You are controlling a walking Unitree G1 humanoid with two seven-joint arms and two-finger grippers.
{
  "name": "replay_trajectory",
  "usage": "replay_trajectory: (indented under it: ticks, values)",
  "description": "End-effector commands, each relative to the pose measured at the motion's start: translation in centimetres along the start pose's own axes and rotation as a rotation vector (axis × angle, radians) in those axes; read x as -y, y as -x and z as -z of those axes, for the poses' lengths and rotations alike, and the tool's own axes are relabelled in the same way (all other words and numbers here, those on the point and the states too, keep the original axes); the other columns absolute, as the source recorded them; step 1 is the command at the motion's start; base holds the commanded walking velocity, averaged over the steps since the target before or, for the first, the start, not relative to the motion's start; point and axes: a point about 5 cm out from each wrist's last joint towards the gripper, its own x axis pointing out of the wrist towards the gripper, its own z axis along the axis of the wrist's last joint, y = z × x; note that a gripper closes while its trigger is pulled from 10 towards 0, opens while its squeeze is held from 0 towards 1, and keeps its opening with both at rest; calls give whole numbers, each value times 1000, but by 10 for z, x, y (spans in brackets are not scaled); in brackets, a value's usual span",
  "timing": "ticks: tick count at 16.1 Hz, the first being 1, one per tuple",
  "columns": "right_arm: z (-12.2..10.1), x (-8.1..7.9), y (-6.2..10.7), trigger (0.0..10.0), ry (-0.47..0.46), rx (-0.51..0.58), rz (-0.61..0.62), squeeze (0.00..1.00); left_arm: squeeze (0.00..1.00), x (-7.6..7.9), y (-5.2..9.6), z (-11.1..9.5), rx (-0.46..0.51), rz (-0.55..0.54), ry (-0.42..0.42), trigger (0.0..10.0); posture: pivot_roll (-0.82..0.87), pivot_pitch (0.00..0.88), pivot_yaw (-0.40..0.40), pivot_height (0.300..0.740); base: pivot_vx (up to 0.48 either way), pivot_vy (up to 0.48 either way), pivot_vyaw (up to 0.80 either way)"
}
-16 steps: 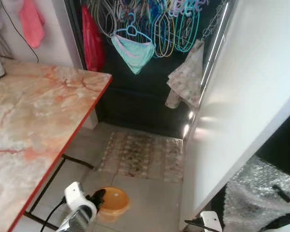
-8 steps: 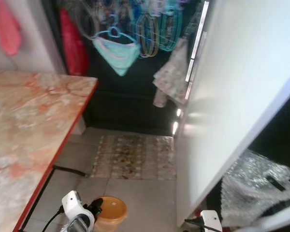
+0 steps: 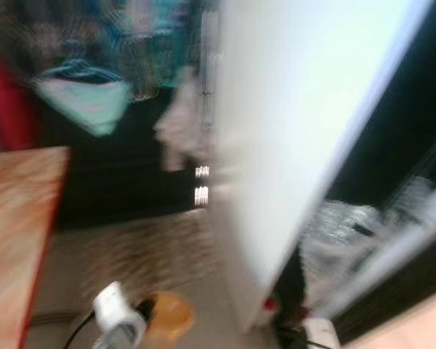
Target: Restocking fridge
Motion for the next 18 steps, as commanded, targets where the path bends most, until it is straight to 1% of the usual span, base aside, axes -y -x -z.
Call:
replay_trajectory:
  ticks: [1,6,11,18]
  values:
    - [2,8,3,10000,7,-8,23,0,0,6,-2,2,-5,12,-8,10000,25,0,3,740,0,0,-788]
    - [2,8,2,10000,4,-6,27,0,0,3,-1,3,-13,4,-19,10000,23,0,7,740,0,0,-788]
    - [1,7,2,10000,-5,-3,29,0,0,7,-2,2,-14,10,-24,10000,19,0,10,740,0,0,-788]
    - [1,8,2,10000,-8,-2,31,0,0,5,-1,5,-23,5,-34,10000,20,0,12,740,0,0,-788]
